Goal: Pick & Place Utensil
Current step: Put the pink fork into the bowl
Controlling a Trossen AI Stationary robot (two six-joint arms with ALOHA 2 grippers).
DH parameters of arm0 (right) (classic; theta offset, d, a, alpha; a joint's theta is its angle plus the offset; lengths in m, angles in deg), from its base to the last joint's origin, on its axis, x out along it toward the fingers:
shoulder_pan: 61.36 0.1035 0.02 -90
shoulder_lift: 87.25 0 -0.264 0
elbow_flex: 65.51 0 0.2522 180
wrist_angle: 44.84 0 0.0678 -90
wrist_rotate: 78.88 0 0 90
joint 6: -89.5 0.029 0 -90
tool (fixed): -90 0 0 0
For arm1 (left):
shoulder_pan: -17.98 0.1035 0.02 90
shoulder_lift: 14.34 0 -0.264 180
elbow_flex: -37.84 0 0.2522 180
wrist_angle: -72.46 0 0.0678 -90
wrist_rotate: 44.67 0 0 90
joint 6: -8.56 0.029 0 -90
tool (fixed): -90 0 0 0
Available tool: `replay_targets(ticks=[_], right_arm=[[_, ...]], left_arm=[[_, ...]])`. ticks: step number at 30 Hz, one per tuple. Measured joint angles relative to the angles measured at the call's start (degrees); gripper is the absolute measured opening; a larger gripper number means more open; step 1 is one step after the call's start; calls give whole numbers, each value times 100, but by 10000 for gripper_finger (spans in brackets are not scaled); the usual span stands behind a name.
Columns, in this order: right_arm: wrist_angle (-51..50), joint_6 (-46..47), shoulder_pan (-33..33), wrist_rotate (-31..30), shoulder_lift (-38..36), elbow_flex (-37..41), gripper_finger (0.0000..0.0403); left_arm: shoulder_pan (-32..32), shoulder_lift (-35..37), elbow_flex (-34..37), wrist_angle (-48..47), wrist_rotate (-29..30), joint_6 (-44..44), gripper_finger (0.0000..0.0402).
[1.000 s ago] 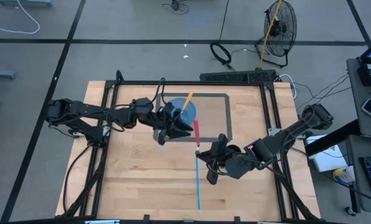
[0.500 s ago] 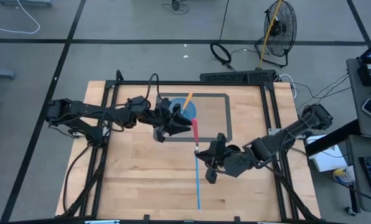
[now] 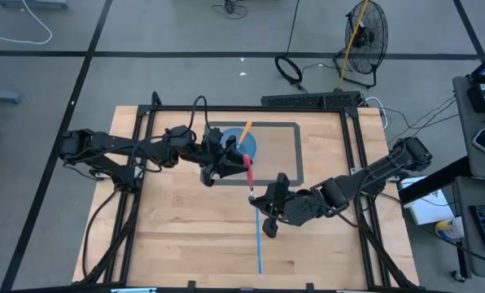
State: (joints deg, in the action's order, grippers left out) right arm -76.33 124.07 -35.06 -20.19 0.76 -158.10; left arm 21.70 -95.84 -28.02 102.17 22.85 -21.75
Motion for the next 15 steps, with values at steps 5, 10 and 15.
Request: replay_targets(ticks=[5, 10, 15], right_arm=[[11, -13, -4, 8, 0, 0, 2], [-22, -56, -4, -8, 0, 0, 2], [-4, -65, -4, -8, 0, 0, 2]], left_arm=[[0, 0, 0, 3, 6, 130, 106], [0, 2, 0, 18, -13, 127, 27], [-4, 7, -2, 19, 37, 131, 36]])
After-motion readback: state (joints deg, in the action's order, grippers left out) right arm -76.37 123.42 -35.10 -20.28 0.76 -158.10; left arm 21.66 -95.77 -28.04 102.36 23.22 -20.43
